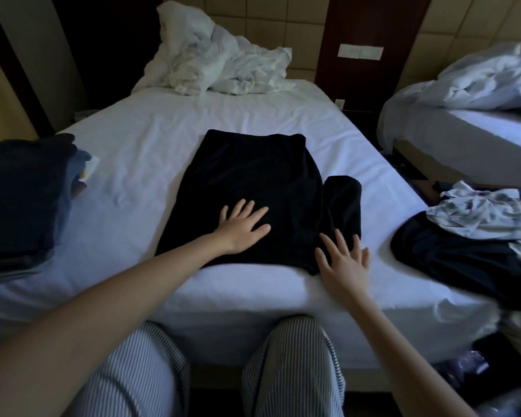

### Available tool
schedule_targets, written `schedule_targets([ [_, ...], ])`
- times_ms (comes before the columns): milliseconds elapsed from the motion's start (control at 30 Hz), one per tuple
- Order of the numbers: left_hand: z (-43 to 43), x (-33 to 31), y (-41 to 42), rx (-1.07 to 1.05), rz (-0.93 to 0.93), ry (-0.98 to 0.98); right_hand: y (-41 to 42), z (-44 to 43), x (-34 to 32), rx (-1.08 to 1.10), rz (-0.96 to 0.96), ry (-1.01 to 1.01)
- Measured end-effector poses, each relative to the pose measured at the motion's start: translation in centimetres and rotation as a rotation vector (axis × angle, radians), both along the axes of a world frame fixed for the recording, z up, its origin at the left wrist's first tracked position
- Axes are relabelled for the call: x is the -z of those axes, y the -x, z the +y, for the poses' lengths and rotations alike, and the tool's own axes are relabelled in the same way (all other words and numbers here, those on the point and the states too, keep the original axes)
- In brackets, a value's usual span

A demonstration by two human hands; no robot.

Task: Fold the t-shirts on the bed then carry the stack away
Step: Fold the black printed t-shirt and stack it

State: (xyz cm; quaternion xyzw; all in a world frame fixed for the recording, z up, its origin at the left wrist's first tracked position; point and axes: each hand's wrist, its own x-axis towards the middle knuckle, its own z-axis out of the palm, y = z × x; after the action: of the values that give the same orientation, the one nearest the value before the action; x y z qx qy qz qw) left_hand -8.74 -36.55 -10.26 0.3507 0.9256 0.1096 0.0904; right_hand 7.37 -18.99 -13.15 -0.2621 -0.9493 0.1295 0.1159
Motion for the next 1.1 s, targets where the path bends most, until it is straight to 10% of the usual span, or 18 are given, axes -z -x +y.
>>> schedule_targets([
  [233, 13.8, -3.8, -2.9, 0.099, -0.037, -0.437, -0.2, -0.1, 1.4, 0.04, 0.218, -0.003],
  [600, 26.3, 1.3, -2.0, -0.213, -0.023, -0.147, 1.1, 0.3, 4.1, 0.267, 0.675, -0.044],
  [700, 26.2, 1.2, -2.0, -0.242, 0.035, -0.303, 1.2, 0.4, 4.6, 0.279, 0.694, -0.065],
  [867, 23.4, -4.7, -2.6, -0.227, -0.628, -1.085, 0.7, 0.3, 3.9, 0.233, 0.748, -0.05],
  [1100, 11.5, -2.4, 1.6, -0.727, -0.647, -1.433, 0.2, 0.2, 3.7, 0.046, 0.794, -0.197],
])
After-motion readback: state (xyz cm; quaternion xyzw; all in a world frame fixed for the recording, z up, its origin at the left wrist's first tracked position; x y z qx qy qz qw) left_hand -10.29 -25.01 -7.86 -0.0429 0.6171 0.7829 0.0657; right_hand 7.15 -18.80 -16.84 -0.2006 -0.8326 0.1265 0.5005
